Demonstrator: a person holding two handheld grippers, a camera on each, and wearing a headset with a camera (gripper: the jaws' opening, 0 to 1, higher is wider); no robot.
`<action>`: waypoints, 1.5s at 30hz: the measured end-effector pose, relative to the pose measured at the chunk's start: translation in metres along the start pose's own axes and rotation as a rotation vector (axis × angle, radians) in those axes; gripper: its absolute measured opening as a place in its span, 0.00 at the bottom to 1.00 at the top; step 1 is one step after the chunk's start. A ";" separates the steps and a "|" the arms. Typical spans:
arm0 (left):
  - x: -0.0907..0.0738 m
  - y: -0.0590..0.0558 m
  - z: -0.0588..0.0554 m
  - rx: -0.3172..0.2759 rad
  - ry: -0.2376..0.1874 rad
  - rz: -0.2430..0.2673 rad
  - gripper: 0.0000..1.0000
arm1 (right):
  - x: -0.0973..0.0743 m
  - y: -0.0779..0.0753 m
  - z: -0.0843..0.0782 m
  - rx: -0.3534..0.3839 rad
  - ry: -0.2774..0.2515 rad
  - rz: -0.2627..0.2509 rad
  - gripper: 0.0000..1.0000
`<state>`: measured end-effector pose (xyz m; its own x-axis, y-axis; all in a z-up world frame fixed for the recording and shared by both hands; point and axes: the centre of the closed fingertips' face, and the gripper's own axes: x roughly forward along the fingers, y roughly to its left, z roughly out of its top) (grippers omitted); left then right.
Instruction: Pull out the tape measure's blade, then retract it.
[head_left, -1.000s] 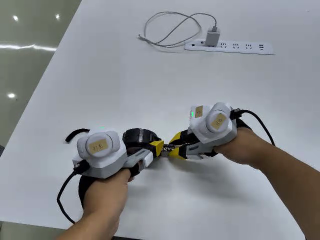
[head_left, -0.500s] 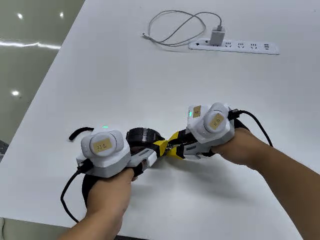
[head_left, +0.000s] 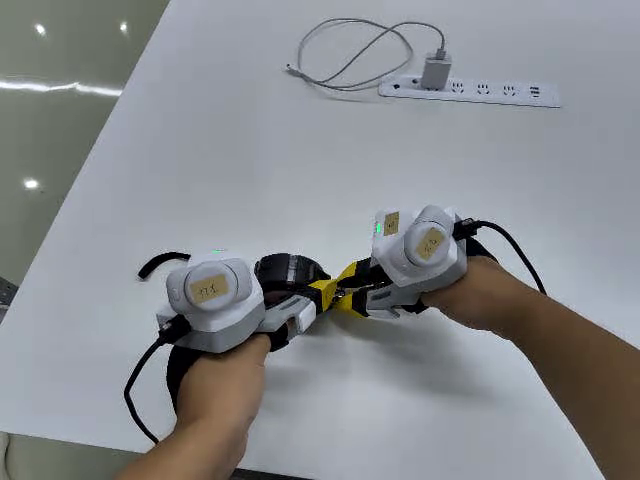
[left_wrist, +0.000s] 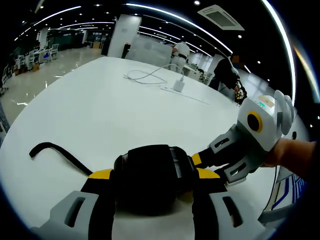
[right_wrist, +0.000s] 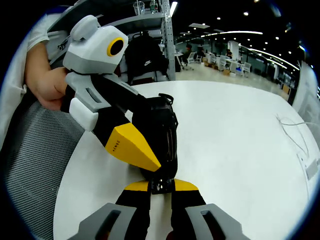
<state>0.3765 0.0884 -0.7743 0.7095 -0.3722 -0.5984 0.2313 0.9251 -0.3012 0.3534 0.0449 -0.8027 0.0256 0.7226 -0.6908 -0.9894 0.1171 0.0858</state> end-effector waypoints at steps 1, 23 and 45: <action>0.000 0.000 0.000 0.002 -0.001 0.001 0.59 | 0.000 0.000 0.000 0.001 0.001 -0.003 0.12; -0.001 0.000 0.000 0.016 0.005 0.000 0.61 | -0.012 0.000 0.001 0.036 -0.017 -0.017 0.21; -0.010 0.001 0.008 0.054 -0.036 -0.018 0.68 | -0.023 0.001 0.008 0.068 -0.041 -0.038 0.26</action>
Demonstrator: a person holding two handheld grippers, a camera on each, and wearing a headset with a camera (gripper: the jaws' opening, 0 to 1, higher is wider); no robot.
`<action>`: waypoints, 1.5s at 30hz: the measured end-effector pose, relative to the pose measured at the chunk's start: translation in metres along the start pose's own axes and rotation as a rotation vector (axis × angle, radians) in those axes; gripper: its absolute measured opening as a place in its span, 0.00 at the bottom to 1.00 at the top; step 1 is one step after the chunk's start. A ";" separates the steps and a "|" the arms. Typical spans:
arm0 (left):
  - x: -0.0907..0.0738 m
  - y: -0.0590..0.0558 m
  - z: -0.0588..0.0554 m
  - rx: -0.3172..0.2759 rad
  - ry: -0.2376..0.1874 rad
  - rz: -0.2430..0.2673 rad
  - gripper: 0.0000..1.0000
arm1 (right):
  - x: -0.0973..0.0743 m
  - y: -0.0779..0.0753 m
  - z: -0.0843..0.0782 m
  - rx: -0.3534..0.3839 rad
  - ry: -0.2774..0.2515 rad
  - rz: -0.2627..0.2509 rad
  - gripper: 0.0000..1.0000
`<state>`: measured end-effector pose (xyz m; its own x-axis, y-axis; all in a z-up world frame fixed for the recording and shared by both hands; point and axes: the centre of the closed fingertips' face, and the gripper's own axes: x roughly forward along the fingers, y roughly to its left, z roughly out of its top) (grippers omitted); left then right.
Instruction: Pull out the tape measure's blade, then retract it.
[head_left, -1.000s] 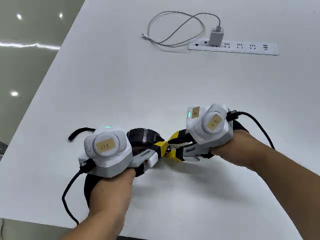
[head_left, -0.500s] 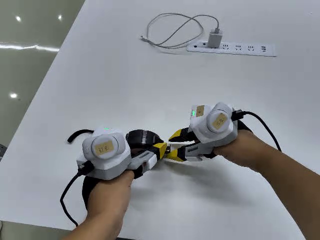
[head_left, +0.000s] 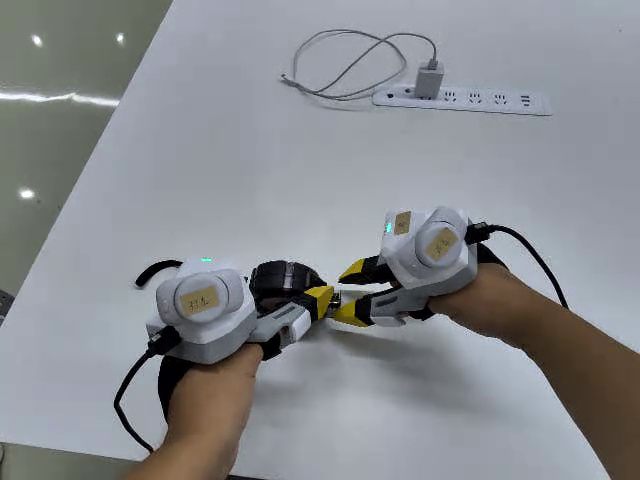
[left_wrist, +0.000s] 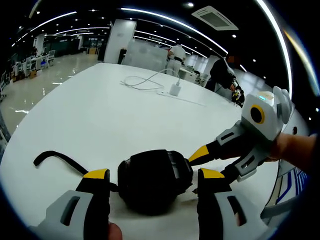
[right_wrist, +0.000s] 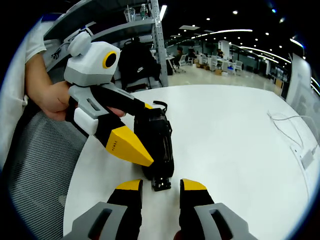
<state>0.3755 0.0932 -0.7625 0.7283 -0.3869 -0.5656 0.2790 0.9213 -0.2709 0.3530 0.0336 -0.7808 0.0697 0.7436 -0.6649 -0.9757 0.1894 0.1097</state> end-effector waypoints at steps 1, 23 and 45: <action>-0.001 0.000 0.000 0.010 0.002 -0.002 0.68 | 0.000 -0.001 0.000 0.004 -0.001 -0.004 0.26; -0.030 -0.008 0.003 0.210 -0.012 -0.122 0.73 | -0.038 0.005 -0.007 0.065 -0.064 -0.121 0.39; -0.059 -0.011 0.003 0.382 0.020 -0.223 0.79 | -0.093 0.014 -0.020 0.134 -0.089 -0.265 0.54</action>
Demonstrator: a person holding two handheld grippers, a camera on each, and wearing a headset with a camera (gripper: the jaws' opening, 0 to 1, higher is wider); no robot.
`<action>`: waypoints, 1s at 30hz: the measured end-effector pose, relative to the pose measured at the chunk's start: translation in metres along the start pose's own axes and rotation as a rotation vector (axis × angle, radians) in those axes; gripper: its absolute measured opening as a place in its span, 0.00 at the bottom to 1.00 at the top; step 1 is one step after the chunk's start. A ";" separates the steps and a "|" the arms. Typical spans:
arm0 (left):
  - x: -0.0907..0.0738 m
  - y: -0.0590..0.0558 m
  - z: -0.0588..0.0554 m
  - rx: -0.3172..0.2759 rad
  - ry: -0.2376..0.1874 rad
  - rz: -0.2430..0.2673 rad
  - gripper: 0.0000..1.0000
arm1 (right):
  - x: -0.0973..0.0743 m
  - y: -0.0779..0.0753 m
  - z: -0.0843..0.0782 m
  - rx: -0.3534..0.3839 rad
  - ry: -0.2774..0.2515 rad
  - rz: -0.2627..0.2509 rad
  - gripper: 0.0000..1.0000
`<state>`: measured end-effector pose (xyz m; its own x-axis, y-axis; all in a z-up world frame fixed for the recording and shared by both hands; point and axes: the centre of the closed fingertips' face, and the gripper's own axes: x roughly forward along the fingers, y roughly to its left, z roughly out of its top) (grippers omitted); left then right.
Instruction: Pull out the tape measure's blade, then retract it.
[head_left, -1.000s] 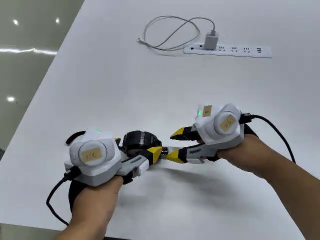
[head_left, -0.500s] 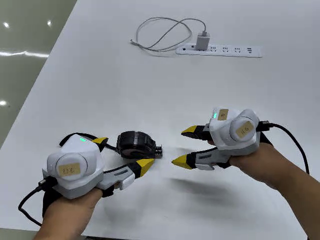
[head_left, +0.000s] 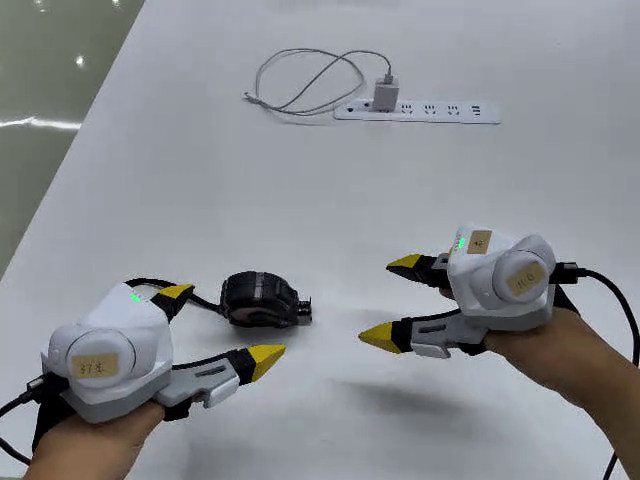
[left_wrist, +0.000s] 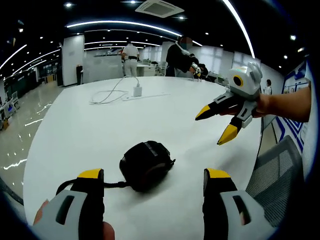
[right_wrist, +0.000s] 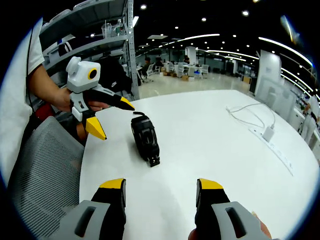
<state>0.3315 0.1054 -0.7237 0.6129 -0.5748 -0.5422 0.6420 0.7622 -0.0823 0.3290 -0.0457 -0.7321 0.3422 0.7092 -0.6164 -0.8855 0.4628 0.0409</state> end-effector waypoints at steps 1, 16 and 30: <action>-0.001 0.000 -0.001 0.007 0.003 -0.002 0.79 | -0.003 0.000 -0.001 0.002 -0.002 -0.007 0.54; -0.012 0.002 -0.002 0.036 0.007 -0.032 0.79 | -0.032 0.000 -0.018 0.055 -0.009 -0.058 0.56; -0.021 0.005 -0.009 0.054 0.030 -0.049 0.79 | -0.051 0.003 -0.031 0.087 -0.021 -0.088 0.63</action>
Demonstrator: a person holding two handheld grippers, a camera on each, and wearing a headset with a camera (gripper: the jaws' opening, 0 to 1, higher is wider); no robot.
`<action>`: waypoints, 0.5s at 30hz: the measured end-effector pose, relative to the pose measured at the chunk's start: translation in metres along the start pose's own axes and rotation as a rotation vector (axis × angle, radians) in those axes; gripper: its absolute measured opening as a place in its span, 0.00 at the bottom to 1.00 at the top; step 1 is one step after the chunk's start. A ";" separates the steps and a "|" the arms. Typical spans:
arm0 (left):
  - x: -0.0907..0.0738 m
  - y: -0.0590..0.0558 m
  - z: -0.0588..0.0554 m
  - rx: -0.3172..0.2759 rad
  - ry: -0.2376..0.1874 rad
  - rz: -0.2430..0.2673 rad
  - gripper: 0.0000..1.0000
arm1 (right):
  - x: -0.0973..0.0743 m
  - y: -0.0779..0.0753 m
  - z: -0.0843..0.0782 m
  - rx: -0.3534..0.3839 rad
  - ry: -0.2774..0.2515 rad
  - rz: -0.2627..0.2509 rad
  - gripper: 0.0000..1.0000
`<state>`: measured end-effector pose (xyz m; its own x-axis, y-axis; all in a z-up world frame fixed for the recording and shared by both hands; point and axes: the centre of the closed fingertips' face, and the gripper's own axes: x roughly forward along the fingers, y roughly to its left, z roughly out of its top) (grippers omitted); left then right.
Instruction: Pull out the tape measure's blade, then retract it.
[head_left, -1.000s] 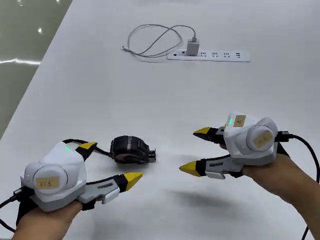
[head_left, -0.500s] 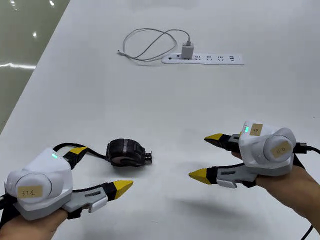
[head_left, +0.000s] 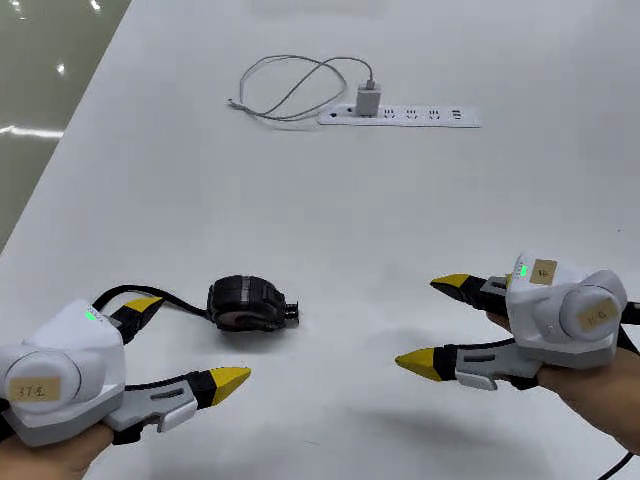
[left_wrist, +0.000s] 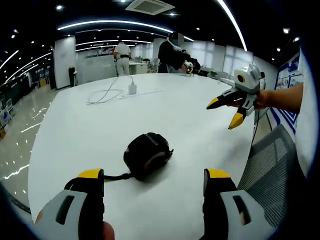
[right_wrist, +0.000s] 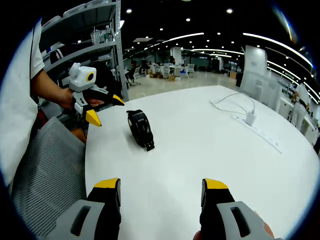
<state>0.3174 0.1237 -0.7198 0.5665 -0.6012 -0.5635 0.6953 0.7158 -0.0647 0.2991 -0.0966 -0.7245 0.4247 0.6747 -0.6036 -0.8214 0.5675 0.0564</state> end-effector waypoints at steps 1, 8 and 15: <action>-0.001 -0.001 -0.001 0.003 0.001 -0.002 0.79 | -0.002 0.001 0.000 0.007 -0.003 0.002 0.64; -0.005 0.002 -0.005 0.006 0.012 0.000 0.80 | -0.014 0.002 -0.004 0.012 -0.013 -0.024 0.66; -0.011 0.004 -0.006 0.009 0.012 -0.009 0.80 | -0.024 0.001 -0.012 0.021 -0.004 -0.043 0.69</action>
<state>0.3111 0.1354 -0.7183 0.5551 -0.6034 -0.5726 0.7045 0.7070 -0.0620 0.2835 -0.1181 -0.7194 0.4610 0.6512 -0.6029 -0.7941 0.6059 0.0473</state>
